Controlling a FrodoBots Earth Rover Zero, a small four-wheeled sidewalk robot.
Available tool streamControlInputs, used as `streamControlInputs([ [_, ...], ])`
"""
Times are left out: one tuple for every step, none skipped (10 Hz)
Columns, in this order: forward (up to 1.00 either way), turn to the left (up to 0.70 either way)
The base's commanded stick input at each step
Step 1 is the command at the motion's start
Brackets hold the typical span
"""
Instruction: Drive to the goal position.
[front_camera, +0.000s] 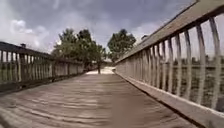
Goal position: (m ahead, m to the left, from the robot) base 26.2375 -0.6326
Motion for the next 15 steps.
streamControlInputs([
  [0.7, 0.0],
  [0.7, 0.0],
  [0.7, 0.0],
  [0.7, 0.0],
  [0.7, 0.0],
  [0.7, 0.0],
  [0.7, 0.0],
  [0.7, 0.0],
  [0.7, 0.0],
  [0.7, 0.0],
  [0.7, 0.0],
  [0.7, 0.0],
  [0.7, 0.0],
  [0.7, 0.0],
  [0.7, 0.0],
])
